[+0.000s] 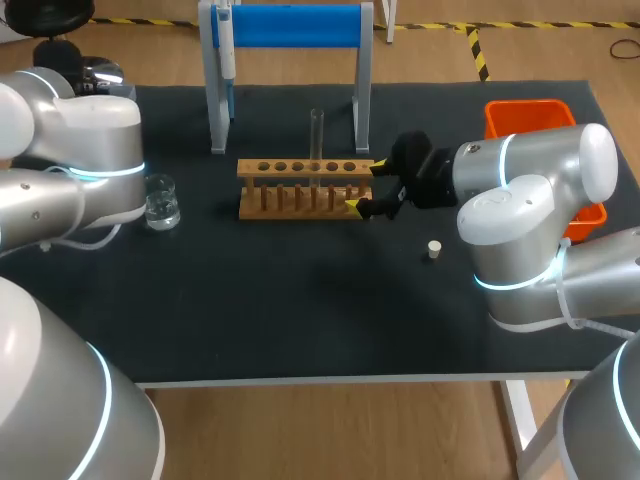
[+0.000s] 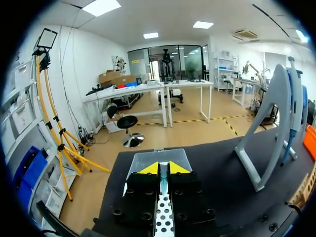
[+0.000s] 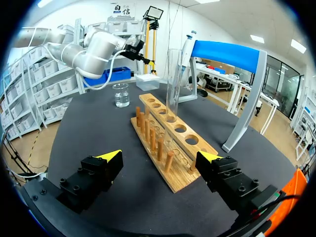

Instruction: Invert the test tube, pick up the pipette, mount the tip to pipette, aspirate from beaker and dispense into the tube, eject the tip, return the pipette, and cap with the stopper.

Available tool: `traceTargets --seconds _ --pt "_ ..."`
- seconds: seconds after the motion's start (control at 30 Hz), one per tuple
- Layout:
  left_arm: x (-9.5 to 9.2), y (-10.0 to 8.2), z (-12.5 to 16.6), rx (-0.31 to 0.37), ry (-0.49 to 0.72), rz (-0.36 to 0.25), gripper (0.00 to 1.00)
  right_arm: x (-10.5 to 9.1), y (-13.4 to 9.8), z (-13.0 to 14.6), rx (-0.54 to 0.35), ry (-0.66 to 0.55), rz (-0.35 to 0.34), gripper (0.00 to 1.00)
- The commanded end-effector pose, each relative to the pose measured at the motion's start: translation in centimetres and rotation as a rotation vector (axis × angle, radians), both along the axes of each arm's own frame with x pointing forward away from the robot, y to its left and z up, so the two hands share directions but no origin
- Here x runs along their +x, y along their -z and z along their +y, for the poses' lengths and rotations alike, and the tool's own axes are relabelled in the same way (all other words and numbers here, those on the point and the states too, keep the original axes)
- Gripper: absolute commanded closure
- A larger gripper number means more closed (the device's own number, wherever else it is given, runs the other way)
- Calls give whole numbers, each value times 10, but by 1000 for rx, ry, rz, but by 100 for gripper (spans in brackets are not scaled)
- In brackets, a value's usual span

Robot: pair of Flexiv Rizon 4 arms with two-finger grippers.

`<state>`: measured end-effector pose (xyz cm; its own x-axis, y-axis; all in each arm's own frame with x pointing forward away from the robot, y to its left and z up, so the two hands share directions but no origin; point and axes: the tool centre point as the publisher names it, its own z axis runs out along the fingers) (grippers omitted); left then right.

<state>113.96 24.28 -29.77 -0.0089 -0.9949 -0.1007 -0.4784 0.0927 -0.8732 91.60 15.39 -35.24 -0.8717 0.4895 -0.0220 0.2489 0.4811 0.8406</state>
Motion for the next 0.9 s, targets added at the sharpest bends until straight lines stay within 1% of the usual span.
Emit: traceTargets --seconds 0.03,0.13,0.2,0.23,0.3,0.37,0.43,0.9 --pt "-14 -15 -4 -26 4 -37 100 0 0 -1 0 -1 1 0" --pt "-26 -36 -15 -23 64 -67 100 0 0 -1 0 -1 1 0" --pt "-38 -50 -27 -29 143 -73 100 0 0 -1 0 -1 1 0" --pt "-46 -57 -33 -25 182 -88 100 0 0 -1 0 -1 1 0" --pt "-65 -71 -47 -19 292 -91 100 0 0 -1 0 -1 1 0" --pt "-85 -83 -61 10 401 -88 100 0 0 -1 0 -1 1 0" --pt "-108 -94 -77 30 526 -65 100 0 0 -1 0 -1 1 0" --pt "-108 -94 -77 30 526 -65 100 0 0 -1 0 -1 1 0"
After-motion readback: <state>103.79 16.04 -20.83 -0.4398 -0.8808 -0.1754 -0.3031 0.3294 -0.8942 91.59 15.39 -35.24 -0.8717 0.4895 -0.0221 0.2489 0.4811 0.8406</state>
